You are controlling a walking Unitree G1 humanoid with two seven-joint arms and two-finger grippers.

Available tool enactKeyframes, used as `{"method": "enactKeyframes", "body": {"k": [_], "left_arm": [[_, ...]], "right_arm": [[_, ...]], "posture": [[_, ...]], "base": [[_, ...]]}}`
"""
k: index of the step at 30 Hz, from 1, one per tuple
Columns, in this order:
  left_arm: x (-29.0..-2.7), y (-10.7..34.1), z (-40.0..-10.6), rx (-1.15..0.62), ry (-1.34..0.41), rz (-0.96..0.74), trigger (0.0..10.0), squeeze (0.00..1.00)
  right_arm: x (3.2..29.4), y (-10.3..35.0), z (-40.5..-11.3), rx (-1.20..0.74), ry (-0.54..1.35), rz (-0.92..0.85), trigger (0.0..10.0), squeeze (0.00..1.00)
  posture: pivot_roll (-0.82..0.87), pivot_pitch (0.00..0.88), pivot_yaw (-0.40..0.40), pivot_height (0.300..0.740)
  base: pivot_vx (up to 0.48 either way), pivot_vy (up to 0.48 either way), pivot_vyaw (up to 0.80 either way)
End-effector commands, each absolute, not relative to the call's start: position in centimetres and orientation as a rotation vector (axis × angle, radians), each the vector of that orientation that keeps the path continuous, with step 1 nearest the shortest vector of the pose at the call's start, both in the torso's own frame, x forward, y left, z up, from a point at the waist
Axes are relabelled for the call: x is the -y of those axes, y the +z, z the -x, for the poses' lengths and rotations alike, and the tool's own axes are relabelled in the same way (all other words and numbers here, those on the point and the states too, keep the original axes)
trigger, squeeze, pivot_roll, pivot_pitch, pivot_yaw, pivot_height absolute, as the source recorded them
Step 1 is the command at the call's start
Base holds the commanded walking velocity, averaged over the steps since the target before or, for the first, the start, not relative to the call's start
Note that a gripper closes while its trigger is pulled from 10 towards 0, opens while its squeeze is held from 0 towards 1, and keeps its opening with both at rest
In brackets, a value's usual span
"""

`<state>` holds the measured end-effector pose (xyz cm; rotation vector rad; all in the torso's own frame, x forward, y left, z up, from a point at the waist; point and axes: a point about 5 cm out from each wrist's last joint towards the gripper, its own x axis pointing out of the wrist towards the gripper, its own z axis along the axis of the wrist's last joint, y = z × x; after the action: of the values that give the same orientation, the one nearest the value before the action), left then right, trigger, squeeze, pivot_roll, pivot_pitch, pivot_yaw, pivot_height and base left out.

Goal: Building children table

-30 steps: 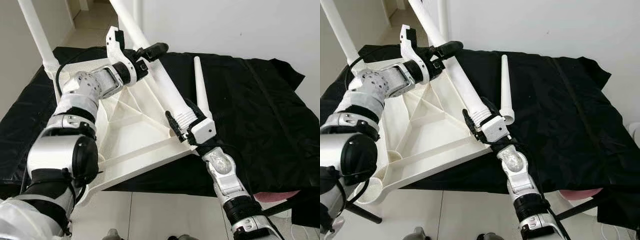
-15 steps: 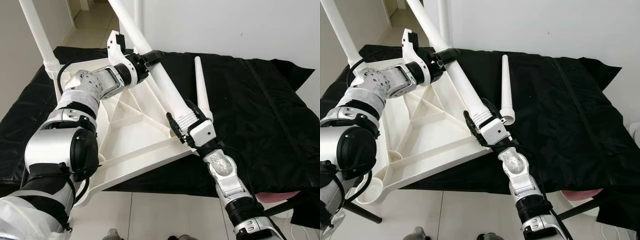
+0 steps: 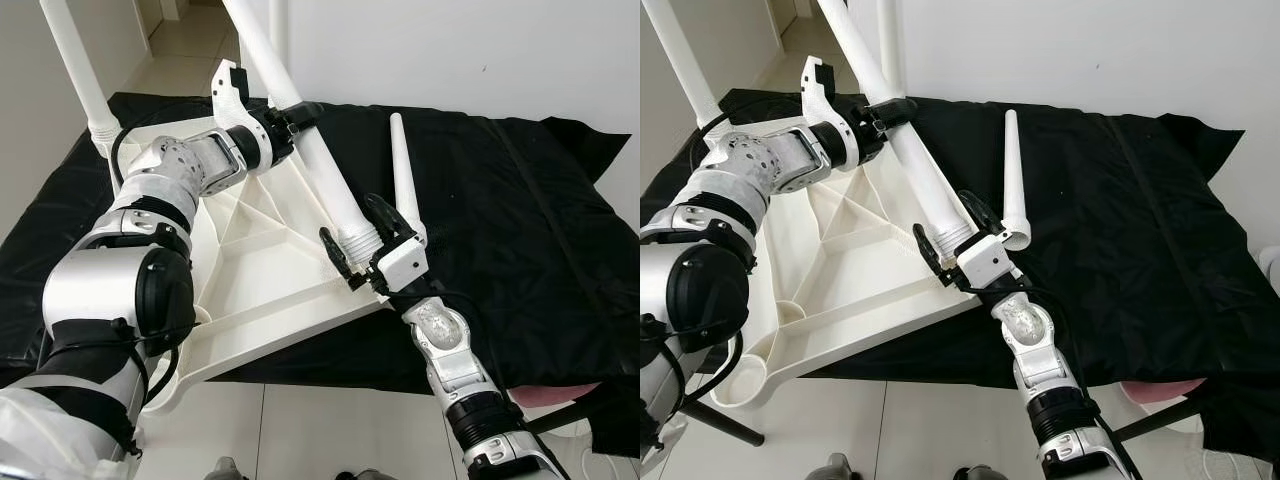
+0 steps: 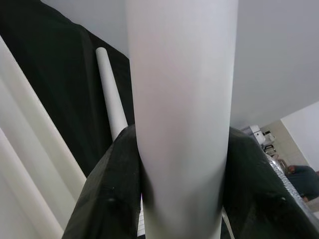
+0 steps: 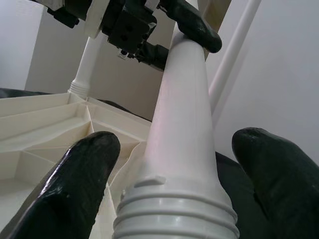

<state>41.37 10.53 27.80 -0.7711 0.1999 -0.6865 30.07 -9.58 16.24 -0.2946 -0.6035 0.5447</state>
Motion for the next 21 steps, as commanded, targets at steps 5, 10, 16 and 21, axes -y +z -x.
{"method": "enactKeyframes", "body": {"k": [5, 10, 16, 21], "left_arm": [[-10.1, 30.3, -41.3, -0.068, -0.747, 0.642, 10.0, 0.0], [-10.0, 31.1, -41.1, 0.031, -0.761, 0.522, 10.0, 0.0], [-9.7, 31.2, -40.8, 0.121, -0.747, 0.402, 10.0, 0.0], [-9.2, 31.3, -40.3, 0.177, -0.74, 0.343, 10.0, 0.0]], "right_arm": [[9.0, 16.5, -30.3, 0.518, 0.528, 0.15, 10.0, 0.34], [8.4, 17.1, -30.8, 0.432, 0.539, 0.018, 10.0, 0.0], [8.5, 18.0, -31.7, 0.399, 0.495, -0.006, 10.0, 0.0], [8.8, 18.6, -32.2, 0.379, 0.468, 0.015, 10.0, 0.0]], "posture": [[0.0, 0.0, -0.015, 0.74], [0.0, 0.0, -0.03, 0.74], [0.0, 0.0, -0.038, 0.74], [0.0, 0.0, -0.048, 0.74]], "base": [[0.0, 0.0, 0.0], [0.0, 0.0, 0.0], [0.0, 0.0, 0.0], [0.0, 0.0, 0.0]]}}
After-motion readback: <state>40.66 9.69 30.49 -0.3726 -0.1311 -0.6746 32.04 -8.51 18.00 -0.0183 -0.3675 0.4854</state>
